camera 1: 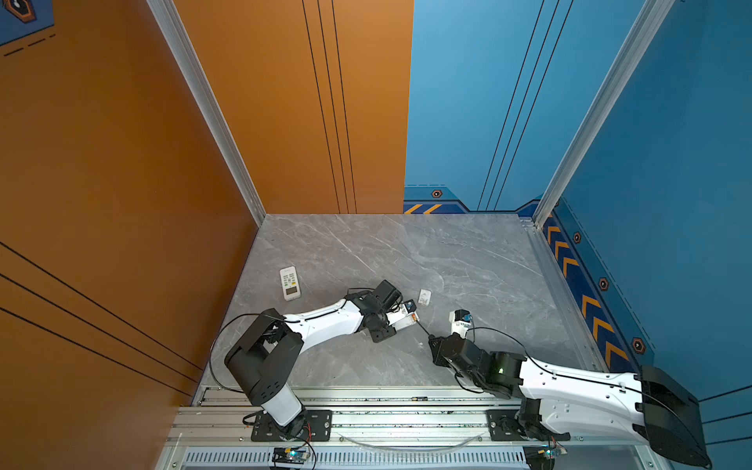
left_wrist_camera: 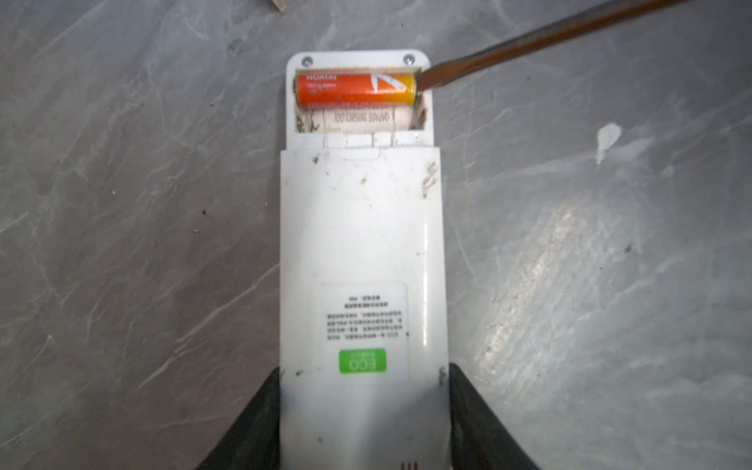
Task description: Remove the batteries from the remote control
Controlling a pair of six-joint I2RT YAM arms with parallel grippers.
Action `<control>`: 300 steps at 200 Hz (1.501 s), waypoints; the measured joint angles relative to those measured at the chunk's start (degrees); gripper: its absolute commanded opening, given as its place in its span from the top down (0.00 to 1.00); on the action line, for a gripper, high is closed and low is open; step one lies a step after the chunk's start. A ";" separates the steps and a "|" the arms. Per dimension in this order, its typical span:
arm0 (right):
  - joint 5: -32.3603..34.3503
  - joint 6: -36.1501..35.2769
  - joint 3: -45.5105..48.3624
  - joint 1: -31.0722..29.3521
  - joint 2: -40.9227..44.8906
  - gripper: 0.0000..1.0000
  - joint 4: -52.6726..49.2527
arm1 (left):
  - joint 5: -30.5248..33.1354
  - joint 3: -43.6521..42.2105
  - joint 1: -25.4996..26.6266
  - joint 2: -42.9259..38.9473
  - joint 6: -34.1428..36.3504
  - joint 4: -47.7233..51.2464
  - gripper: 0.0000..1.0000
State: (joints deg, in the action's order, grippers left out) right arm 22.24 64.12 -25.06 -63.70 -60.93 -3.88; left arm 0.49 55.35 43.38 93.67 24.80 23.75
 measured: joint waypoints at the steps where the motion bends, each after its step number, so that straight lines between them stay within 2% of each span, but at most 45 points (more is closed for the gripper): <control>1: 0.15 -0.02 0.15 -0.07 0.02 1.00 0.17 | -0.09 0.11 -0.02 0.09 0.00 0.04 1.00; 74: 3.23 -1.36 4.44 -0.72 0.28 1.00 7.43 | -1.70 3.48 -0.96 3.17 0.00 2.27 1.00; 93: 5.22 -1.75 5.51 0.02 0.35 1.00 10.05 | -8.94 3.61 0.42 3.85 2.84 6.10 1.00; 116: 6.71 -2.38 6.40 0.31 0.83 1.00 12.04 | -13.57 3.61 1.81 4.42 4.39 8.57 1.00; 143: 7.04 -2.78 6.54 1.09 2.67 1.00 12.35 | -15.04 3.61 1.68 4.68 4.74 9.53 1.00; 166: 6.16 -2.27 5.66 3.13 6.67 1.00 7.32 | -14.45 3.61 1.73 4.72 4.70 9.40 1.00; 182: 3.21 -1.66 3.45 6.43 9.29 1.00 1.53 | -12.26 3.04 2.23 4.59 4.44 8.15 1.00; 191: -0.11 -1.42 0.92 10.27 10.10 1.00 -2.78 | -10.69 2.16 2.60 4.15 4.44 7.06 1.00; 209: -8.22 -1.60 -5.73 17.38 9.46 1.00 -11.52 | -6.60 0.42 3.93 2.78 4.48 4.85 1.00; 226: -16.44 -3.17 -13.14 21.00 5.90 1.00 -19.50 | -2.71 -1.33 5.31 1.18 4.55 2.86 1.00; 262: -28.59 -6.82 -26.01 21.29 -3.89 1.00 -33.68 | 4.52 -3.58 5.62 -0.57 4.52 -0.28 1.00; 300: -32.41 -7.82 -29.79 20.63 -7.74 1.00 -42.05 | 6.73 -4.59 6.12 -0.70 4.48 -2.16 1.00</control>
State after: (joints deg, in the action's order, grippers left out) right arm -10.17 56.29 -54.85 -43.07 -68.66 -45.93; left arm 7.22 50.76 49.50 92.97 29.28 21.58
